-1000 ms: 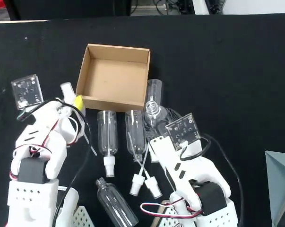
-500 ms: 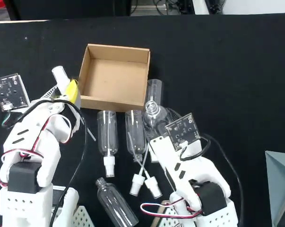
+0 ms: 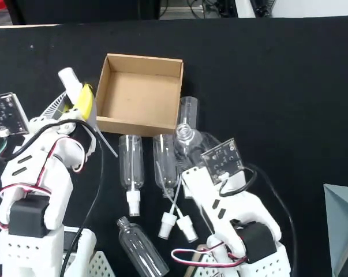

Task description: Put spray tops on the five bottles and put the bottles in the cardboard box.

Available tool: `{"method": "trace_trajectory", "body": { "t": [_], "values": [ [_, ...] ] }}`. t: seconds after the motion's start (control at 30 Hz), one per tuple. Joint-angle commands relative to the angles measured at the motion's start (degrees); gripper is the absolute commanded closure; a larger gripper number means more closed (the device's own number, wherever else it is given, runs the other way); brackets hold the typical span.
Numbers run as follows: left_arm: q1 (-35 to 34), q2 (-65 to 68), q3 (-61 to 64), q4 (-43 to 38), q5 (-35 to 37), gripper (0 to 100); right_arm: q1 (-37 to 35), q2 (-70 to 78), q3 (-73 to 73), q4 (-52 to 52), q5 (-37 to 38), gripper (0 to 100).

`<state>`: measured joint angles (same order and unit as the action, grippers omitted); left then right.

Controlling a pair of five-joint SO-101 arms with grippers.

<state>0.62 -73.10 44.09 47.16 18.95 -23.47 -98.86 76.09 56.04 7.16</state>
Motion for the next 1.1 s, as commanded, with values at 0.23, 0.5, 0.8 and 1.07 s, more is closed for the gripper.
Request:
{"method": "trace_trajectory", "body": {
  "t": [0.23,0.5,0.8,1.07],
  "values": [
    [0.0,-1.0,-5.5,-4.3,0.5,97,-4.5,-1.2,5.6,-8.0,0.0,92.8],
    [0.0,-1.0,-7.9,-4.3,0.6,97,-5.4,-1.2,7.2,-9.7,0.0,92.8],
    [0.0,-1.0,-7.9,-4.6,5.9,97,-9.1,-1.2,10.1,-11.8,2.7,92.8],
    [2.2,-1.0,-5.3,-7.0,8.8,97,-11.1,-1.2,10.9,-11.8,2.9,92.8]
  ]
}}
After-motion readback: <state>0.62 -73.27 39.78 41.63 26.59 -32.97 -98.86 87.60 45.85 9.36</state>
